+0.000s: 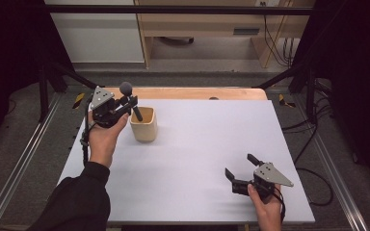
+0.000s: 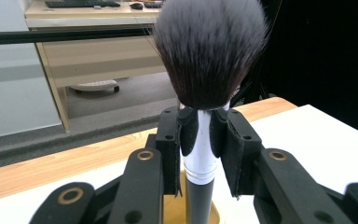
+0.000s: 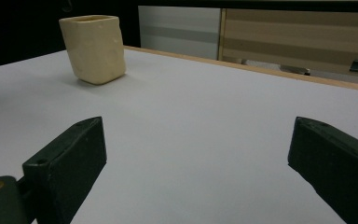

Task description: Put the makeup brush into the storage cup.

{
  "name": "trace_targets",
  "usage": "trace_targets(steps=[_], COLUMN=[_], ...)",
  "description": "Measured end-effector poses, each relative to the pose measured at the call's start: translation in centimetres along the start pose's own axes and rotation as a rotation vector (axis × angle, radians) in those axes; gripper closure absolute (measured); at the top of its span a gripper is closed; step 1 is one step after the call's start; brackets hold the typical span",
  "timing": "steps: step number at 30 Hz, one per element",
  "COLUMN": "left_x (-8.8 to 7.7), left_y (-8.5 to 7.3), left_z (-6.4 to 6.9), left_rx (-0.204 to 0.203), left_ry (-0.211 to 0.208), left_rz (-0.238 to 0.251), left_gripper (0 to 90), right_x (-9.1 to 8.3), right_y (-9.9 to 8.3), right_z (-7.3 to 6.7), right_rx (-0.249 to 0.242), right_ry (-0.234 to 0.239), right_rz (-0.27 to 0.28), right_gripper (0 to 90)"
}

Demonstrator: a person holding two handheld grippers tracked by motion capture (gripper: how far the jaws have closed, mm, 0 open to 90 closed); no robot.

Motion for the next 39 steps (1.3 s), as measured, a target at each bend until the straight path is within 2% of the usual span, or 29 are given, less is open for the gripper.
trace_targets(steps=[8, 11, 17, 29, 39], left_x=[0.6, 0.8, 1.1, 1.5, 1.8], left_y=[0.2, 0.3, 0.3, -0.2, -0.8], left_z=[0.0, 0.1, 0.1, 0.0, -0.1], left_rx=[0.003, 0.02, 0.029, 0.031, 0.02], left_ry=[0.006, 0.014, 0.022, 0.026, 0.044], left_rz=[0.001, -0.003, 0.0, -0.009, 0.0], left_gripper=[70.3, 70.3, 70.3, 70.3, 70.3], right_x=[-0.2, -0.3, -0.4, -0.8, -0.9], right_y=[0.0, 0.0, 0.0, 0.1, 0.3], right_z=[0.3, 0.3, 0.6, 0.9, 0.9], right_rx=[0.009, 0.015, 0.018, 0.028, 0.02], right_ry=[-0.003, -0.003, -0.007, -0.029, -0.02], right_rz=[0.005, 0.011, 0.012, 0.026, 0.05], right_gripper=[4.8, 4.8, 4.8, 4.6, 4.2])
Point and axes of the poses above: each handheld gripper's, and its own axes: x roughly forward along the jaws, y roughly out of its top, z roughly to its right, the point moved 2 cm from there along x, roughly forward along the jaws, and after that the axes turned 4 degrees about x, right-handed, at the moved point
